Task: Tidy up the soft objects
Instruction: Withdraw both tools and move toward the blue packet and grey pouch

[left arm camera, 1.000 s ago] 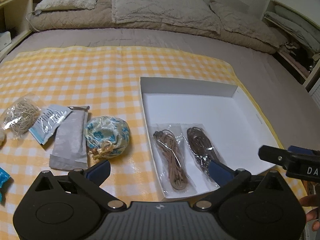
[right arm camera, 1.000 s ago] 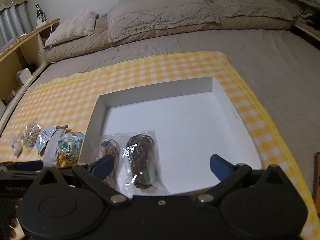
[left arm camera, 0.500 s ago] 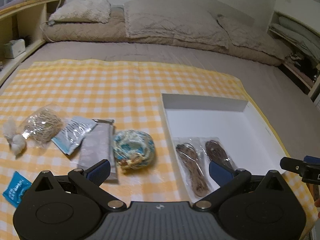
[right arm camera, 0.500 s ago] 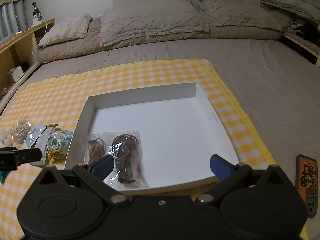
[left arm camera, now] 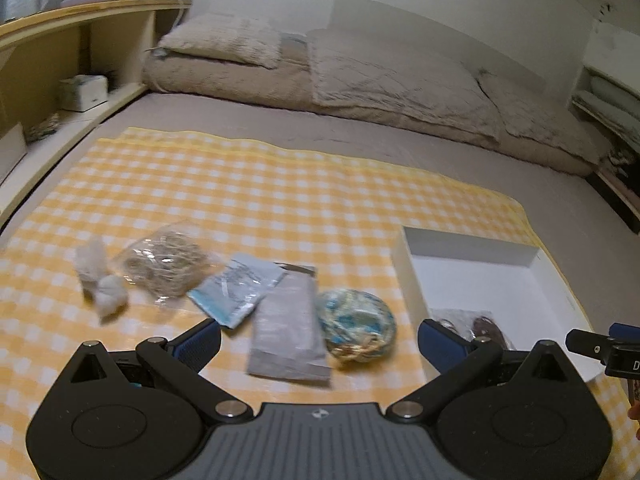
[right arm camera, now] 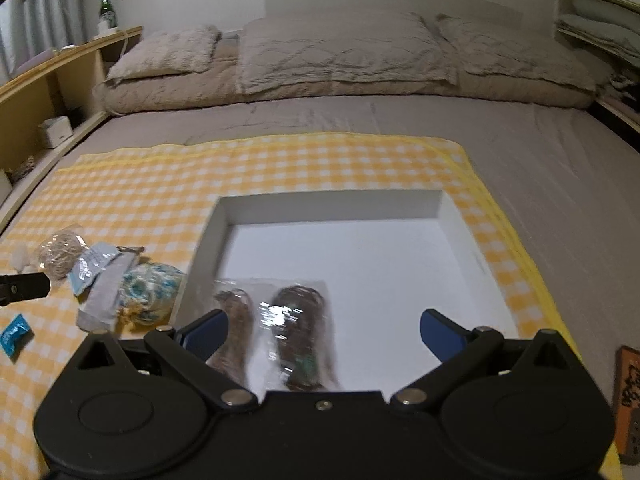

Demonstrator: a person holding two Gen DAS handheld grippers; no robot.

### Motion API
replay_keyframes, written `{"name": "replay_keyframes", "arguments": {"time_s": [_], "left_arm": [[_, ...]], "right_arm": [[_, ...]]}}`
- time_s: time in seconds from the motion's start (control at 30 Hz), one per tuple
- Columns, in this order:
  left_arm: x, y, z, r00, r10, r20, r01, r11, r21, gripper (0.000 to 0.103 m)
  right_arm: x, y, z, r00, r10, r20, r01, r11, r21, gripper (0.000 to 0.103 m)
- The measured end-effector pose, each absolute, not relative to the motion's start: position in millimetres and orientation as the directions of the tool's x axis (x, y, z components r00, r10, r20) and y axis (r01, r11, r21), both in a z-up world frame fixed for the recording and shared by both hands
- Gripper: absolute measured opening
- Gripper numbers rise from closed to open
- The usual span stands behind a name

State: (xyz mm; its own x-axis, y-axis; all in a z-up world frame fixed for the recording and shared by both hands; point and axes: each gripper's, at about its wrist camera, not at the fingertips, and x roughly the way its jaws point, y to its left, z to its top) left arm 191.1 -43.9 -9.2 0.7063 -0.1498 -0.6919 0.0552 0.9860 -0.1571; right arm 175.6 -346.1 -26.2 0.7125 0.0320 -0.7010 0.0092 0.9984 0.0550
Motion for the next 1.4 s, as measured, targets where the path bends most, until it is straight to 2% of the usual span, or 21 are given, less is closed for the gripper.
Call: {"name": "replay_keyframes", "arguments": {"time_s": [0.43, 0.67, 0.83, 1.03, 1.13, 1.27, 1.4], "left_arm": [[181, 16, 1, 0.754, -0.040, -0.656, 0.011, 0.999, -0.048, 0.103], [179, 59, -9, 0.725, -0.011, -0.688, -0.034, 0.998, -0.052, 0.103], [177, 73, -19, 0.706, 0.005, -0.708, -0.007, 1.000, 0.000, 0.103], [178, 89, -45, 0.645, -0.001, -0.764, 0.027, 0.999, 0.022, 0.100], [180, 98, -57, 0.608, -0.007, -0.794, 0.033, 0.999, 0.016, 0.092], [181, 104, -69, 0.581, -0.010, -0.814, 0.056, 0.998, 0.027, 0.089], [181, 104, -77, 0.563, -0.029, -0.826, 0.103, 0.994, 0.035, 0.089]], "right_arm": [[201, -264, -13, 0.719, 0.144, -0.680, -0.106, 0.990, 0.098, 0.103], [217, -230, -11, 0.711, 0.199, -0.675, -0.130, 0.980, 0.152, 0.103], [227, -204, -12, 0.689, 0.261, -0.676, -0.171, 0.965, 0.198, 0.103], [239, -172, -22, 0.619, 0.339, -0.708, -0.234, 0.941, 0.246, 0.102], [249, -163, -31, 0.570, 0.380, -0.729, -0.238, 0.925, 0.297, 0.096], [266, -157, -54, 0.449, 0.434, -0.781, -0.156, 0.899, 0.409, 0.092], [279, -148, -77, 0.387, 0.412, -0.825, -0.119, 0.909, 0.398, 0.091]]}}
